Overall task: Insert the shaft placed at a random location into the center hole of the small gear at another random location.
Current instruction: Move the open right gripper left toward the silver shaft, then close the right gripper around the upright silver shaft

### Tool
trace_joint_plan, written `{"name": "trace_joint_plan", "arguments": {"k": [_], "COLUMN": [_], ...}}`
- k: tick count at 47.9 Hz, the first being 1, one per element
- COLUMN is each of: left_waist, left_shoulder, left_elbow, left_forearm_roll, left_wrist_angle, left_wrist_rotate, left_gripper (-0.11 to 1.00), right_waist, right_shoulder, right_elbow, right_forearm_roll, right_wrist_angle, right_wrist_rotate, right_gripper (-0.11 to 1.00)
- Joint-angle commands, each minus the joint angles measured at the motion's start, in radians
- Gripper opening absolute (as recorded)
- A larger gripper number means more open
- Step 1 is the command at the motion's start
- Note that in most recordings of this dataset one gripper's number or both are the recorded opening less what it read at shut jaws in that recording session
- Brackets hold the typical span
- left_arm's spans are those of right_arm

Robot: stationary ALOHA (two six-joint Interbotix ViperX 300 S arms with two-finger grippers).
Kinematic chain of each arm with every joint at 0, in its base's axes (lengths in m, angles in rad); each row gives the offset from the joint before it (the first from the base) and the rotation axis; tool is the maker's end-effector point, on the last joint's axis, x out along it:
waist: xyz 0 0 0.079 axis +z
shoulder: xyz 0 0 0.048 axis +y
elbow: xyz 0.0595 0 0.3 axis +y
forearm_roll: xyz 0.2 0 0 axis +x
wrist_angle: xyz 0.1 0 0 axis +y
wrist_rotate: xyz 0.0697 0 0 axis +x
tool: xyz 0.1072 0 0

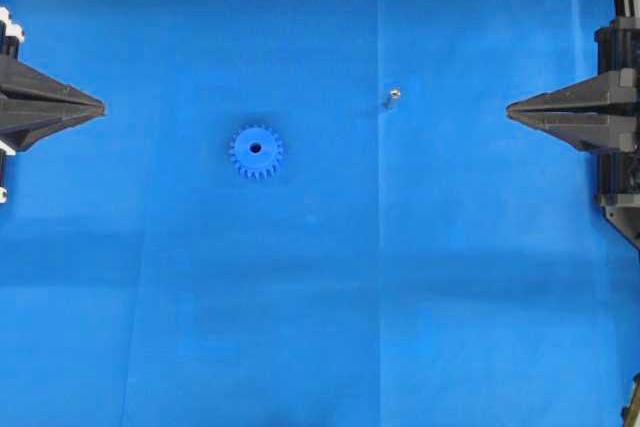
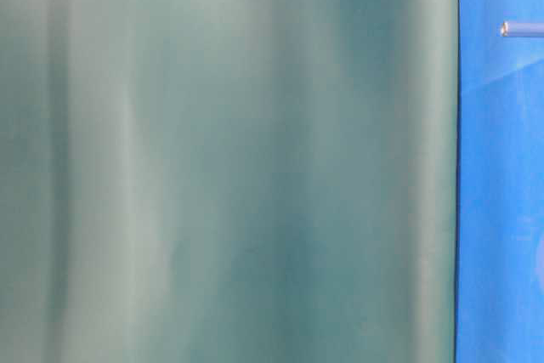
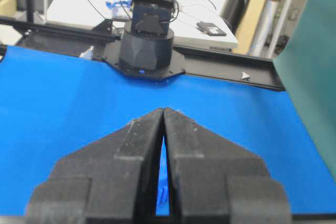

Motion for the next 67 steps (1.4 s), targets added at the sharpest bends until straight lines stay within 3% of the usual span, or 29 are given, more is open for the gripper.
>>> {"name": "trace_joint_plan", "arguments": {"k": [1, 11, 27, 31, 34, 46, 52, 67], "left_waist": [-0.002, 0.0, 0.0, 0.0, 0.0, 0.0, 0.0, 0.002], "left_shoulder": [-0.003, -0.005, -0.006, -0.008, -0.014, -0.035, -0.04, -0.041], "left_elbow": [-0.018, -0.017, -0.017, -0.017, -0.015, -0.009, -0.006, -0.005], "left_forearm_roll": [0.003, 0.002, 0.002, 0.003, 0.003, 0.003, 0.002, 0.003], "left_wrist_angle": [-0.006, -0.003, 0.011, 0.012, 0.014, 0.032, 0.037, 0.04], "left_wrist_rotate": [0.008, 0.006, -0.006, -0.006, -0.006, -0.006, -0.006, -0.006], "left_gripper": [0.0, 0.0, 0.0, 0.0, 0.0, 0.0, 0.0, 0.0], "right_waist": [0.005, -0.015, -0.152, -0.169, -0.179, -0.218, -0.225, -0.227], "right_shoulder": [0.012, 0.038, 0.141, 0.196, 0.256, 0.495, 0.623, 0.85], "right_elbow": [-0.015, -0.031, -0.018, -0.015, -0.017, -0.015, -0.025, -0.044], "right_forearm_roll": [-0.009, -0.006, 0.011, 0.025, 0.041, 0.095, 0.127, 0.199], "right_wrist_angle": [-0.003, 0.058, 0.005, -0.034, -0.058, -0.206, -0.273, -0.393], "right_wrist_rotate": [-0.012, -0.015, -0.008, -0.008, -0.008, -0.008, -0.008, -0.005], "right_gripper": [0.0, -0.06, -0.03, 0.05, 0.17, 0.84, 0.77, 0.78]}}
